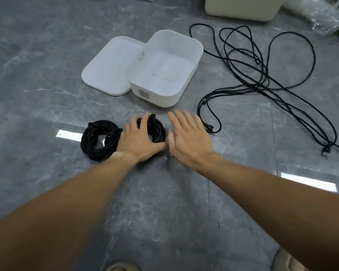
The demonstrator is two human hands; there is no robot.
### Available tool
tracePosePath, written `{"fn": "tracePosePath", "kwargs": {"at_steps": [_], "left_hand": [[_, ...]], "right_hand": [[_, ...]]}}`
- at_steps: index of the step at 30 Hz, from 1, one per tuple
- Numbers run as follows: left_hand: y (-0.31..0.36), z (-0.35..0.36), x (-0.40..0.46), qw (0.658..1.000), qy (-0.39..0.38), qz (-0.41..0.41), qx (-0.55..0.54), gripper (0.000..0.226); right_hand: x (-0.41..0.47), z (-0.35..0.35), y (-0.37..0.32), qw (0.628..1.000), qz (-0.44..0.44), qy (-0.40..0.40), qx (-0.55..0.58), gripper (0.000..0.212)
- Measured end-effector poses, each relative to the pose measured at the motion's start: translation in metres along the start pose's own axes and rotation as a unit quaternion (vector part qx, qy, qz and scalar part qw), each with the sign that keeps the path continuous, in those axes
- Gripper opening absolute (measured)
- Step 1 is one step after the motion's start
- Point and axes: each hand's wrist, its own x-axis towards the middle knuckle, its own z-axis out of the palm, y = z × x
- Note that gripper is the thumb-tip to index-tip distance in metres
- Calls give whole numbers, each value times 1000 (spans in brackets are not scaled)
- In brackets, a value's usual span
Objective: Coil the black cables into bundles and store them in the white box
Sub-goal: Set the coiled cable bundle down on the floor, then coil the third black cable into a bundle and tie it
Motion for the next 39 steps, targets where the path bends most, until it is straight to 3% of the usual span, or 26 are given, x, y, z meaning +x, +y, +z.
{"fn": "tracePosePath", "kwargs": {"at_steps": [5, 9, 15, 23, 25, 27, 30, 33, 36, 39], "left_hand": [[-5, -3, -13, 997, 52, 49, 5, 110], [-40, -7, -40, 989, 122, 85, 26, 87], [-95, -10, -53, 992, 60, 76, 86, 70], [-120, -31, -16, 988, 25, 49, 142, 73], [-116, -37, -14, 989, 12, 38, 140, 73], [-102, -42, -20, 992, 45, 42, 110, 71], [-64, -41, -32, 985, 108, 123, 52, 68], [-29, -28, -36, 976, 80, 191, 61, 76], [-17, -16, -30, 976, 47, 196, 83, 83], [-21, -8, -21, 974, 24, 196, 111, 76]], "right_hand": [[-1, -3, 0, 1000, 6, -10, 18, 59], [-2, -6, -1, 999, -7, -19, 26, 59], [-5, -8, -16, 992, -19, -81, 92, 51], [-6, -13, -36, 976, 14, -153, 151, 69], [-5, -15, -38, 975, 21, -159, 154, 70], [-4, -17, -39, 974, 28, -161, 158, 70], [-3, -20, -37, 975, 38, -157, 153, 63], [-2, -23, -32, 977, 51, -140, 152, 53], [-3, -26, -25, 979, 51, -142, 133, 60], [-2, -27, -16, 981, 52, -131, 135, 55]]}}
